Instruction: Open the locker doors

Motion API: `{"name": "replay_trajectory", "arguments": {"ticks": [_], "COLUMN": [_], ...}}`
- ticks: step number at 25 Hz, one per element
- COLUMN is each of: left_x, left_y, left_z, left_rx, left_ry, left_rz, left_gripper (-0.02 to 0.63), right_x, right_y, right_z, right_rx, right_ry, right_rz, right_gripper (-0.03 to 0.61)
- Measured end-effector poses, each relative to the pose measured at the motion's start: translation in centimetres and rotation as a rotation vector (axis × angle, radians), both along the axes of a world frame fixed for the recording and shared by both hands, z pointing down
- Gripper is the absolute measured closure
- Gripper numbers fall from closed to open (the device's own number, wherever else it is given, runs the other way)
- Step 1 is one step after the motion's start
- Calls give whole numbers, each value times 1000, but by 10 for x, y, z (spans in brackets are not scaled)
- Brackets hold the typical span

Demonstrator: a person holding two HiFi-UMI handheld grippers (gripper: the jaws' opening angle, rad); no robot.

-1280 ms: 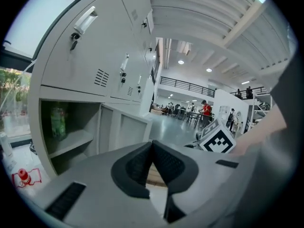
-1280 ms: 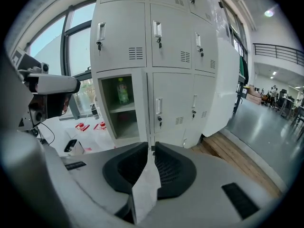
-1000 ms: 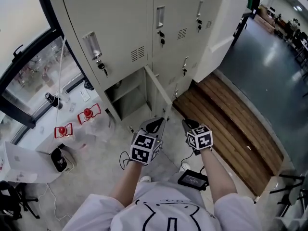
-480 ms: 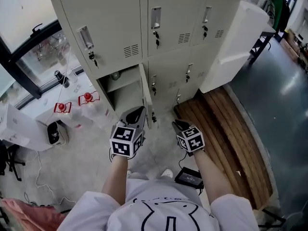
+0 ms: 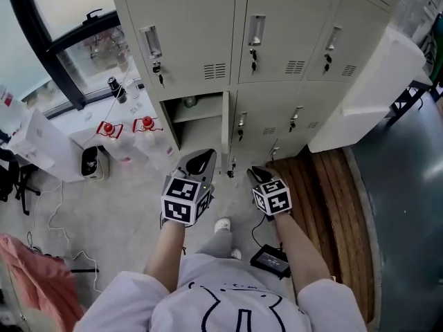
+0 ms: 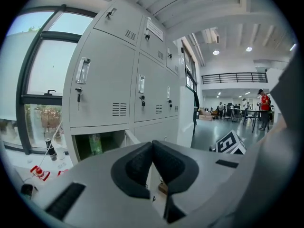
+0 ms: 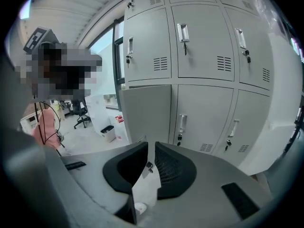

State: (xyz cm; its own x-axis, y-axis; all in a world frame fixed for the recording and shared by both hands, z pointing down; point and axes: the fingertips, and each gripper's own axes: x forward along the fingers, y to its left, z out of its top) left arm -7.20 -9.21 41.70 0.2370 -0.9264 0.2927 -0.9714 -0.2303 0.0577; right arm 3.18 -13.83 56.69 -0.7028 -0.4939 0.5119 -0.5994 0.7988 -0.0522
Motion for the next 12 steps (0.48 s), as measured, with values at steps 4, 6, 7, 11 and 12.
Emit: {"name": "replay_trajectory", "arguments": {"ticks": [4, 6, 7, 11, 12], "left_x": [3, 3, 2, -14, -18], "left_y": [-22, -35, -42, -72, -79], "left_z": [0, 1, 1, 2, 4], "left_rx": [0, 3, 6, 7, 3], "left_ry": [-5, -8, -10, 1, 6], "left_rz": [-14, -13, -16, -55, -63], "left_gripper": [592, 592, 592, 592, 592], "right_x": [-8, -10, -12, -26, -31], "right_y": [-23, -38, -46, -81, -89], "right_z": [2, 5, 7, 12, 14], "right_rx": [3, 3, 2, 1, -2], "right_ry": [-11, -4, 1, 14, 18], "right_rz": [-12, -23, -30, -55, -59], "right_gripper": [525, 525, 525, 523, 524]}}
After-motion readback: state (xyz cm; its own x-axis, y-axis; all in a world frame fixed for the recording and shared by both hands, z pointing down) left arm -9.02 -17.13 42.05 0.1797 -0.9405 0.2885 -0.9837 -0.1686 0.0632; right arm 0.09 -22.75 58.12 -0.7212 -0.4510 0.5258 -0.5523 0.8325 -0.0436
